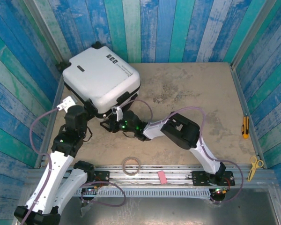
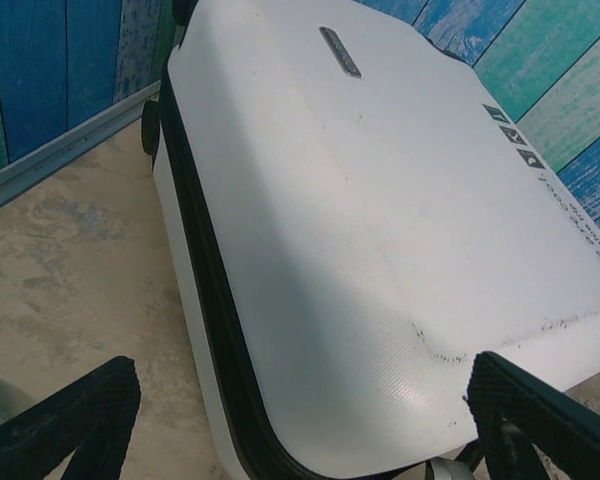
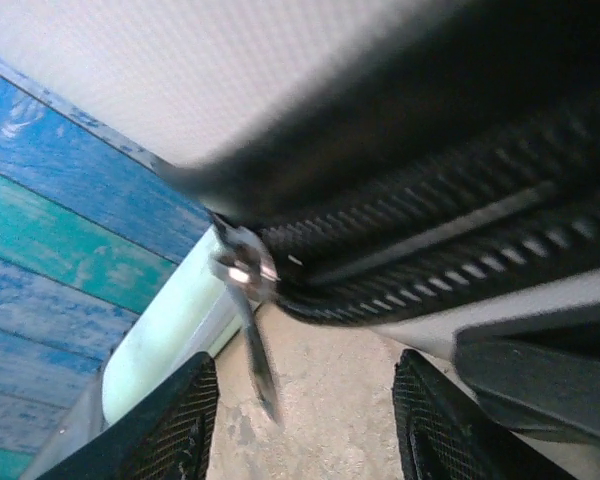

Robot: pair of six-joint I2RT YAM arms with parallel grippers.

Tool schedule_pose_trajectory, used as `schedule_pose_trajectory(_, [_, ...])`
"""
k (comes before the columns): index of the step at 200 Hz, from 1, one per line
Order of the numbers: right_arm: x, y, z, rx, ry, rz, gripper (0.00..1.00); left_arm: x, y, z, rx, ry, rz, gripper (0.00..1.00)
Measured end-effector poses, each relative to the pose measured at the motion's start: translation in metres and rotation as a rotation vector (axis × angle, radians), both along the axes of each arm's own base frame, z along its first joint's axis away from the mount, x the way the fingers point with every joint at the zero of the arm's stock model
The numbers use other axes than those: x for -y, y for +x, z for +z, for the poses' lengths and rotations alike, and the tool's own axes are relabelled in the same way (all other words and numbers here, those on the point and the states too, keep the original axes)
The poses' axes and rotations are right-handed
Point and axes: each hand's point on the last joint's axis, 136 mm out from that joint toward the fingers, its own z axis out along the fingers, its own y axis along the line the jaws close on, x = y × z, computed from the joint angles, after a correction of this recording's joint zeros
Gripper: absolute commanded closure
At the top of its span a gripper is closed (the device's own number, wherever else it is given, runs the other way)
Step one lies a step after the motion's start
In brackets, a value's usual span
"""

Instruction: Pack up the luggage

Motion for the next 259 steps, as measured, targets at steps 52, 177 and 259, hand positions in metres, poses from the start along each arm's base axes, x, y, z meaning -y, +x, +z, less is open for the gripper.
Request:
schedule_pose_trajectory(52, [0.002, 0.005, 0.002, -0.006, 0.221, 0.084, 0.63, 0.003, 0.002, -0.007, -0.018, 0.012, -0.017, 0.12])
schedule_pose_trajectory(177, [-0.004, -0.005, 0.043, 0.012, 0.368, 0.220, 0.79, 0.006, 0.005, -0.009, -0.028, 0.028, -0.037, 0.13])
schedule_pose_trajectory(259, [0.015, 0.008, 0.026, -0.099, 0.369, 0.141, 1.00, 0.008, 0.005, -0.009, -0.029, 0.026, -0.053, 0.15])
